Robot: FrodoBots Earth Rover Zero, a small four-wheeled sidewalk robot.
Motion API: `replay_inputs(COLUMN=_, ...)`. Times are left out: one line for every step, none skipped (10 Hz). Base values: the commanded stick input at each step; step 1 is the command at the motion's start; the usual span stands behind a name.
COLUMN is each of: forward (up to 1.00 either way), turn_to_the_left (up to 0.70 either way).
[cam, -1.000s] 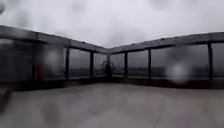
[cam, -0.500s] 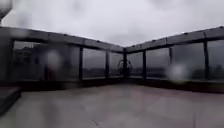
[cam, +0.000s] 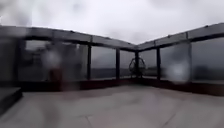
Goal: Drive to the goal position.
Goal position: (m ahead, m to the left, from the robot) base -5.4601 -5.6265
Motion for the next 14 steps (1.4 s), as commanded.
replay_inputs(forward=0.70, turn_to_the_left=-0.27)
replay_inputs(forward=0.70, turn_to_the_left=-0.27)
replay_inputs(forward=0.70, turn_to_the_left=-0.27)
replay_inputs(forward=0.70, turn_to_the_left=-0.27)
replay_inputs(forward=0.70, turn_to_the_left=-0.27)
replay_inputs(forward=0.70, turn_to_the_left=-0.27)
replay_inputs(forward=0.70, turn_to_the_left=-0.27)
replay_inputs(forward=0.70, turn_to_the_left=-0.27)
replay_inputs(forward=0.70, turn_to_the_left=-0.27)
replay_inputs(forward=0.70, turn_to_the_left=-0.27)
replay_inputs(forward=0.70, turn_to_the_left=-0.27)
replay_inputs(forward=0.70, turn_to_the_left=-0.27)
replay_inputs(forward=0.70, turn_to_the_left=-0.27)
replay_inputs(forward=0.70, turn_to_the_left=-0.27)
